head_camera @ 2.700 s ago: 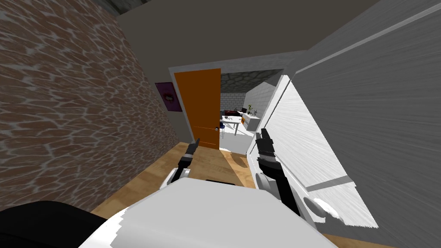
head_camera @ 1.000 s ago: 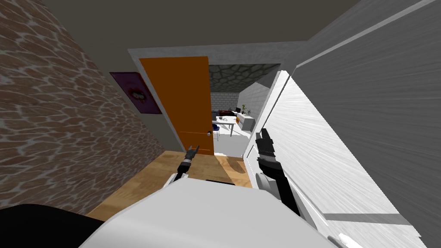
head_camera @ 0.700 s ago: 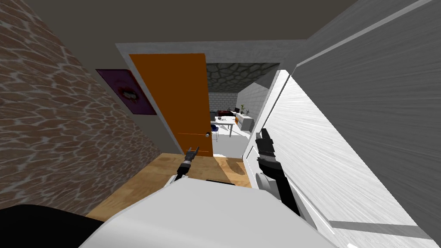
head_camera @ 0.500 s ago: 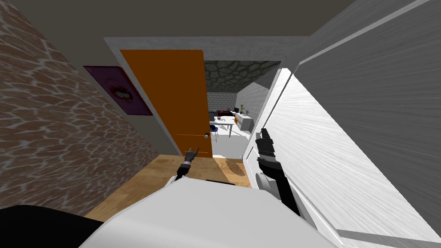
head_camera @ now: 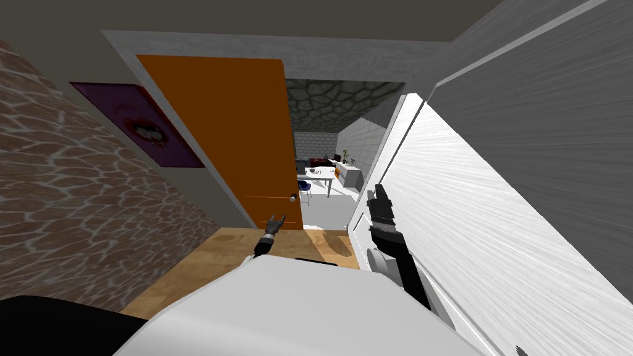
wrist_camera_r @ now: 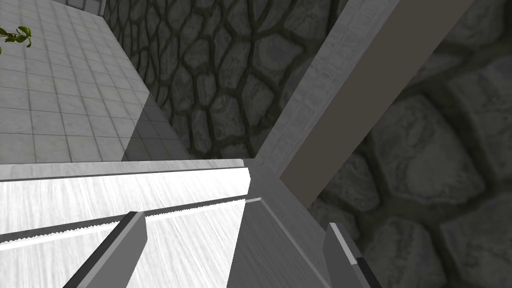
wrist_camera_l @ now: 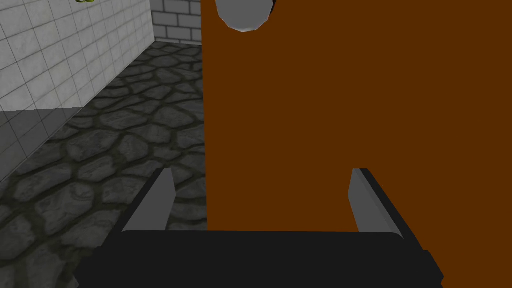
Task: Pull the door open
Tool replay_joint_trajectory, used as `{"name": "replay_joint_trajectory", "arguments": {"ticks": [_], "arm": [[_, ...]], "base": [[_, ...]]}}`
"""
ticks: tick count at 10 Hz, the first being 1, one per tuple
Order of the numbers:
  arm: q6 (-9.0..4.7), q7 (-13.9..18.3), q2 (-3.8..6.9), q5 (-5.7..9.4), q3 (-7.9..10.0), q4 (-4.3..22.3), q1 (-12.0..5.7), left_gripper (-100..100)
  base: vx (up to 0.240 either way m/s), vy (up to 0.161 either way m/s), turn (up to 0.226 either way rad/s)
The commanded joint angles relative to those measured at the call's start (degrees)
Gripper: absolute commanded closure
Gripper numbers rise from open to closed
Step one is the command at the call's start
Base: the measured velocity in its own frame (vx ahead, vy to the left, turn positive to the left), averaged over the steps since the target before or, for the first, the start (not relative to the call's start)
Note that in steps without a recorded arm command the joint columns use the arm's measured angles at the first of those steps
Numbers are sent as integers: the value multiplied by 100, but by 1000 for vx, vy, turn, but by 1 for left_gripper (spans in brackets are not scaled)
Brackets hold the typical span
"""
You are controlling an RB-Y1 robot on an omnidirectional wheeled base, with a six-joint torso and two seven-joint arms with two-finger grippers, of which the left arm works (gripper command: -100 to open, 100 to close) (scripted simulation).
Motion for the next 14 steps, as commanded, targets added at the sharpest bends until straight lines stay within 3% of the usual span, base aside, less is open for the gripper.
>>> {"name": "replay_joint_trajectory", "arguments": {"ticks": [1, 6, 7, 8, 9, 14], "arm": [[-64, -128, -6, -20, 48, 173, -33, -100], [-232, -702, -99, -130, 246, 851, -191, -100], [-256, -785, -118, -147, 274, 949, -214, -100], [-234, -718, -108, -137, 251, 861, -187, -100], [-283, -692, -8, -86, 331, 958, -186, -100], [-411, -582, 223, 53, 535, 1188, -171, -100]], "base": [[87, 5, -50], [137, 1, -74], [129, 26, -48], [58, 13, -9], [128, -13, -113], [194, -9, -91]]}}
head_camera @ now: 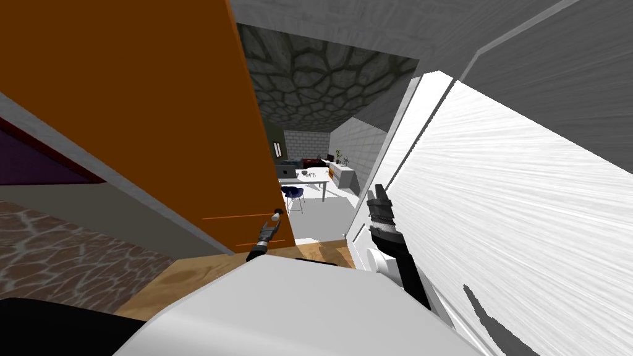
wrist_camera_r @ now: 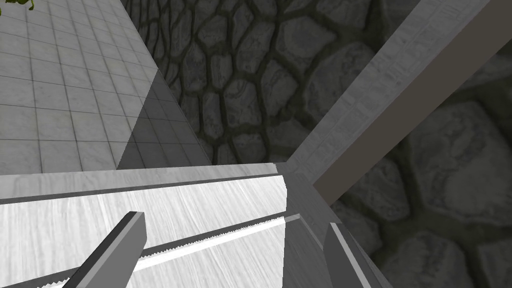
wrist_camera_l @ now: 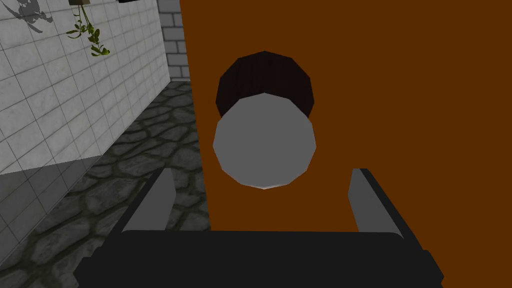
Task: Pull the door open
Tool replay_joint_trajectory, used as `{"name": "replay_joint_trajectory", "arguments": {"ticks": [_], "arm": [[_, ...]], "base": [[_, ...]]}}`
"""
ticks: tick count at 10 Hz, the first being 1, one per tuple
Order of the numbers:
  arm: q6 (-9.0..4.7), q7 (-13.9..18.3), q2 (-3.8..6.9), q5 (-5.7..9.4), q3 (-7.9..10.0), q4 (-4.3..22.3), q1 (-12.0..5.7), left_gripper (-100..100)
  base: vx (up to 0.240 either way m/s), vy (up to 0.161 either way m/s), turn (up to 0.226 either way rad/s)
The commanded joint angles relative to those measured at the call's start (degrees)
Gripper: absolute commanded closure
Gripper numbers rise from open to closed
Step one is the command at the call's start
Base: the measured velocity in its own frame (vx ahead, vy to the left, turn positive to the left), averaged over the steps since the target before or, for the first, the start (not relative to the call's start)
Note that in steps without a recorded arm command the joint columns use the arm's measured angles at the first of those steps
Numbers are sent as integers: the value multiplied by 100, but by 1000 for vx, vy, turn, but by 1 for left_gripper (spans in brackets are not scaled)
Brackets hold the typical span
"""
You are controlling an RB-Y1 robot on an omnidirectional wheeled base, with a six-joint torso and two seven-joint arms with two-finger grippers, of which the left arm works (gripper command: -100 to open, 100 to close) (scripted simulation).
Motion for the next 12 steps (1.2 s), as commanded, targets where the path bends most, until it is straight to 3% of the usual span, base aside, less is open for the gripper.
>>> {"name": "replay_joint_trajectory", "arguments": {"ticks": [1, 2, 3, 4, 9, 12], "arm": [[-23, 40, 65, 44, 66, 56, 4, -100], [-52, 65, 114, 76, 112, 108, 8, -100], [-38, 44, 73, 55, 82, 71, 16, -100], [-38, 44, 73, 55, 82, 71, 16, 100], [-38, 44, 73, 55, 82, 71, 16, 100], [-23, 501, 100, 203, 18, 98, 8, 100]], "base": [[199, 19, -113], [183, 22, -102], [81, 9, -16], [-9, 2, 22], [-15, -1, -3], [-24, 13, -45]]}}
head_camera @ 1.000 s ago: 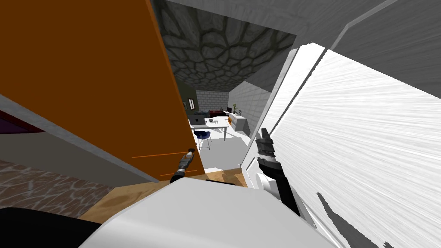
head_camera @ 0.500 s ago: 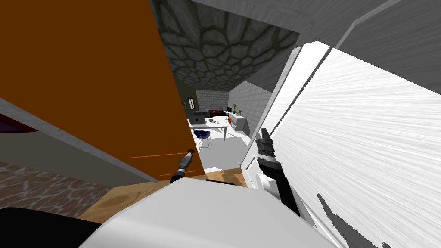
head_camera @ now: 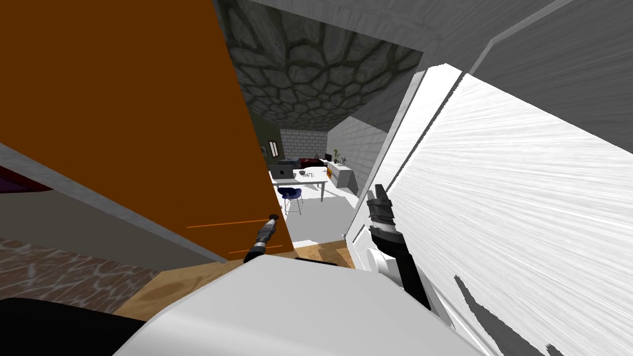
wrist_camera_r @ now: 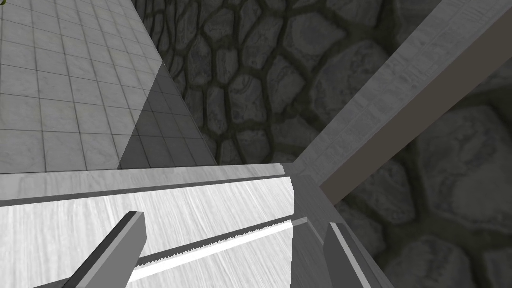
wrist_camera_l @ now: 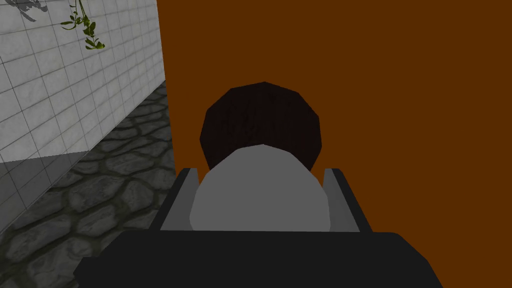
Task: Pull the door open
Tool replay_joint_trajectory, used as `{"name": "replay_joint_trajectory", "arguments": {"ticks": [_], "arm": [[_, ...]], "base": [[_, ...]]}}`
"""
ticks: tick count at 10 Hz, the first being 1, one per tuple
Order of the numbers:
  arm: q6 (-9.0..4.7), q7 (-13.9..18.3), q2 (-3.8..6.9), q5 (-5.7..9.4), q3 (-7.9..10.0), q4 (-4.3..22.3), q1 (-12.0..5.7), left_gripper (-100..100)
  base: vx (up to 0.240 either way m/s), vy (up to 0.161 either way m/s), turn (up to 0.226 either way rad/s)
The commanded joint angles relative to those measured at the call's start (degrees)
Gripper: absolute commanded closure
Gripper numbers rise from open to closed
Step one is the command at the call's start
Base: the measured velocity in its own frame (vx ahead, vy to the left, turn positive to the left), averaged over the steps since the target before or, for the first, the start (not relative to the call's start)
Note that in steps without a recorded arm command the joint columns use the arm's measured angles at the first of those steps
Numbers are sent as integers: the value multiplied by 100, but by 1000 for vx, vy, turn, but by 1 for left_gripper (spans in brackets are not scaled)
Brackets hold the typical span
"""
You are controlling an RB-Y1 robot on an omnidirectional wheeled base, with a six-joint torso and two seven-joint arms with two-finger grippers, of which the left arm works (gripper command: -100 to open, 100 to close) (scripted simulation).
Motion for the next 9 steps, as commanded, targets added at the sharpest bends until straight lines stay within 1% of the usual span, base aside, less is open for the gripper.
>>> {"name": "replay_joint_trajectory", "arguments": {"ticks": [1, 4, 8, 9], "arm": [[-2, 262, 5, 79, -39, -8, -5, 100], [-2, 648, 26, 211, -92, 5, -16, 100], [-2, 1296, 66, 453, -188, 29, -38, 100], [-2, 1332, 66, 453, -188, 29, -38, 100]], "base": [[-36, 13, -55], [-35, 10, -39], [-42, 14, -55], [-29, 10, -26]]}}
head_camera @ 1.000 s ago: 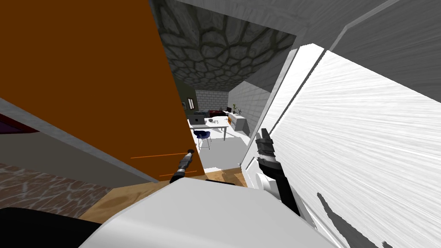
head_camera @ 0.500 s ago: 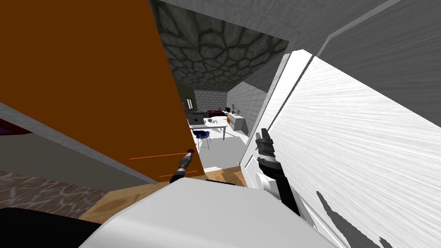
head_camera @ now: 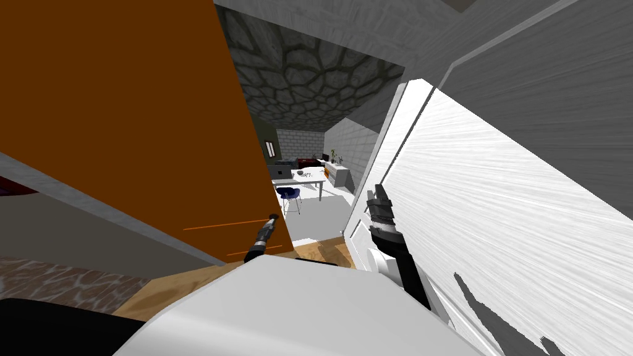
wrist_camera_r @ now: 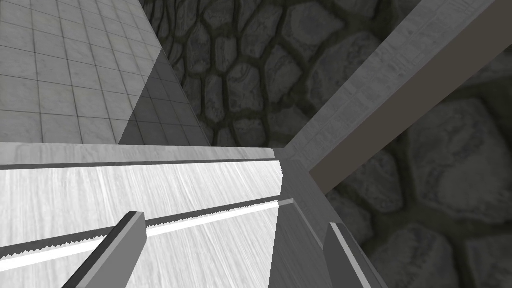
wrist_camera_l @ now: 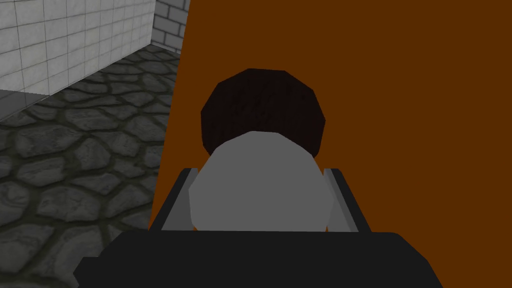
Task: Pull the door open
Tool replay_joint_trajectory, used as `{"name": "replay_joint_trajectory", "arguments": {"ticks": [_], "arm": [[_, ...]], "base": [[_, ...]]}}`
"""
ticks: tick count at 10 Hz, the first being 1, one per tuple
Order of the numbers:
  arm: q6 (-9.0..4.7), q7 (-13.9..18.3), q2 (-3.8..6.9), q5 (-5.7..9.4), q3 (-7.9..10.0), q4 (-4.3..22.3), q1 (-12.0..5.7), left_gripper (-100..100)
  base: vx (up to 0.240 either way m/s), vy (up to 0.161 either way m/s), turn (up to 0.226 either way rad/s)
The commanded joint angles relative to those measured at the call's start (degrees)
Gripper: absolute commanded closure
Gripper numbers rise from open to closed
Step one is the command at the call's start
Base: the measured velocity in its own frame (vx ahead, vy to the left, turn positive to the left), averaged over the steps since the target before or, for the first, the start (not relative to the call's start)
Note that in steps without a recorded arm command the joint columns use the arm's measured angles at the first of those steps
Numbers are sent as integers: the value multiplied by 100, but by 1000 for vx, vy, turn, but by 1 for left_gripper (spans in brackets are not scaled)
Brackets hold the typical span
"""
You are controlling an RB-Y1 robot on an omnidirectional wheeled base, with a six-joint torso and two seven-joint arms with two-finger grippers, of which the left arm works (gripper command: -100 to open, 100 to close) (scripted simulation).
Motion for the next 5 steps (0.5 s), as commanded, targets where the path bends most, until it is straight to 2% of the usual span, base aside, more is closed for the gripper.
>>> {"name": "replay_joint_trajectory", "arguments": {"ticks": [1, 2, 3, 5], "arm": [[-1, 247, -2, 78, -41, 7, -2, 100], [-1, 409, 11, 154, -72, 15, -9, 100], [-1, 452, 11, 154, -72, 15, -9, 100], [-2, 808, 35, 306, -132, 30, -23, 100]], "base": [[-26, 10, -38], [-42, 13, -63], [-32, 12, -33], [-39, 12, -62]]}}
